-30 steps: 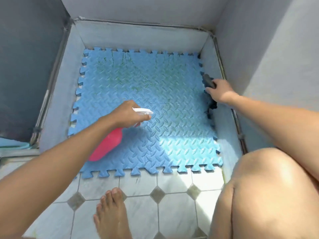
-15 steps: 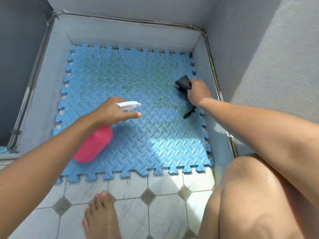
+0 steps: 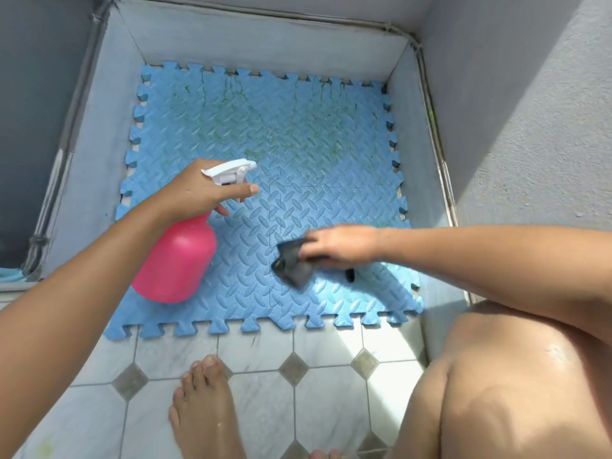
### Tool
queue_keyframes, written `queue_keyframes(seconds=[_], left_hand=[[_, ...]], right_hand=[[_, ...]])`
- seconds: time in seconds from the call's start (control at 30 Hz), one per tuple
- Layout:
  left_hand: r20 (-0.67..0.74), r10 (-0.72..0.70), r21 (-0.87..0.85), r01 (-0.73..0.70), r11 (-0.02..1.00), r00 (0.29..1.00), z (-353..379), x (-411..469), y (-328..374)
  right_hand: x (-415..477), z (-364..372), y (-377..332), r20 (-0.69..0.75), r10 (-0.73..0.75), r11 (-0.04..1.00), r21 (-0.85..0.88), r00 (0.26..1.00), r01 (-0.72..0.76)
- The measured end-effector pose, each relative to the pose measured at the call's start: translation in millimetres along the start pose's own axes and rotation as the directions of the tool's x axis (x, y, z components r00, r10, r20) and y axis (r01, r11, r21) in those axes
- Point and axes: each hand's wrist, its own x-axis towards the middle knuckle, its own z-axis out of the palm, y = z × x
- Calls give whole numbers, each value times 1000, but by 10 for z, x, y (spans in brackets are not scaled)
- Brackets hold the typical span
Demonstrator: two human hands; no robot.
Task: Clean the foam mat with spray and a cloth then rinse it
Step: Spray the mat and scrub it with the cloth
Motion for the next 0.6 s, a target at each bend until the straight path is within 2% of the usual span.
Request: queue_keyframes(seconds=[0.03,0.07,0.13,0.17,0.2,0.23,0.37,0.43,0.6], left_hand=[[18,-6,-17,7,1000,1000,22,1,-2],[40,-12,-27,13,1000,999,60,1,4],[77,-4,13,3,1000,997,155,21,1],[102,9,46,-13,999,995,214,34,3],[133,20,78,-31,996,991,275,45,3],[164,26,114,-45,993,986,332,48,15],[248,-36,300,-41,953,968,554,62,21],[230,-68,388,-27,921,971,646,68,-4],[329,-40,328,-75,942,944,648,55,-38]], right_hand=[[-57,-83,210,-101,180,984,32,979,-177],[-139,-173,429,-180,374,927,79,910,-366],[-350,-267,861,-272,677,734,172,684,-657],[-449,-263,1027,-281,767,636,221,577,-739],[-529,-250,1127,-275,819,566,251,503,-785],[-577,-234,1196,-264,845,527,261,465,-809],[-544,-280,1291,-238,844,534,286,481,-796],[-538,-324,1321,-225,841,540,289,492,-790],[-548,-375,1324,-191,815,580,241,547,-779]])
